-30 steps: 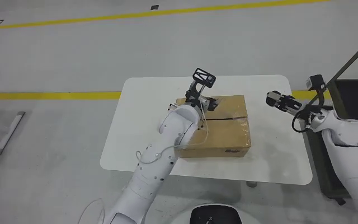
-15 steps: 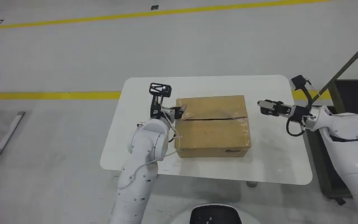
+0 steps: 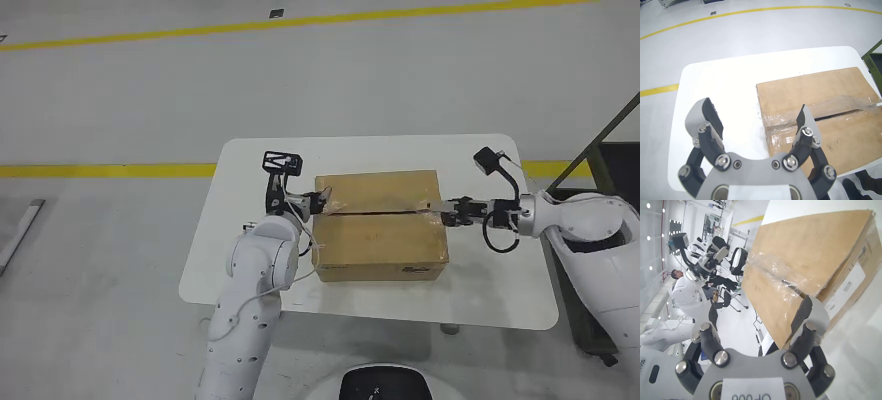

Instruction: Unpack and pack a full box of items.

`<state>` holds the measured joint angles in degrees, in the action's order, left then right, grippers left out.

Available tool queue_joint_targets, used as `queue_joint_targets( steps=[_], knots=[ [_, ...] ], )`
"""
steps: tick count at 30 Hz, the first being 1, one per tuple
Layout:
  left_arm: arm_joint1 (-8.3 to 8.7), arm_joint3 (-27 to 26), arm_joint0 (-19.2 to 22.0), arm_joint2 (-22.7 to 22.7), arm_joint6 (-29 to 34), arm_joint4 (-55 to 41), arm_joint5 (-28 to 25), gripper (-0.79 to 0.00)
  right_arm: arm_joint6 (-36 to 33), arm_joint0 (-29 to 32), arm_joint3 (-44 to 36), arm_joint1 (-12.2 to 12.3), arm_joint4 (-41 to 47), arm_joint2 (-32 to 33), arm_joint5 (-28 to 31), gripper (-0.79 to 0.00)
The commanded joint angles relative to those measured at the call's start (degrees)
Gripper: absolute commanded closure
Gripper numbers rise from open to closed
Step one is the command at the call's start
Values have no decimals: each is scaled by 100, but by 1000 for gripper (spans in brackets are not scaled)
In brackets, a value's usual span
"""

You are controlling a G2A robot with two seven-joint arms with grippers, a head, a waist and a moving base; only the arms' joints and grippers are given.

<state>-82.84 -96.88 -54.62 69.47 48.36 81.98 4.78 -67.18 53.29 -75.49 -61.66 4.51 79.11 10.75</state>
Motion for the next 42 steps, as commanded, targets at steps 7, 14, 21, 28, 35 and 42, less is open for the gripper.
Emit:
queue_joint_targets(
  steps=[7,14,21,28,35,42],
  knots=[
    [-5,140,37,-3,-36,12,-51,-785,249,-472,687,-116,278,-529,-652,-739],
    [-3,210,80,46,-20,-2,-110,-785,683,-774,1037,-211,322,-860,-872,-292],
    [4,279,115,117,19,-70,-192,-785,899,-906,1132,-227,128,-992,-792,0],
    [6,398,182,144,100,-247,-348,-785,1186,-721,534,-140,-575,-932,-455,0],
    [-9,570,307,34,102,-369,-516,-613,1571,-328,-127,-23,-1456,-782,0,0],
    [-43,873,494,-196,218,-529,-735,-142,1669,-102,-324,42,-1861,-711,265,0]
  ],
)
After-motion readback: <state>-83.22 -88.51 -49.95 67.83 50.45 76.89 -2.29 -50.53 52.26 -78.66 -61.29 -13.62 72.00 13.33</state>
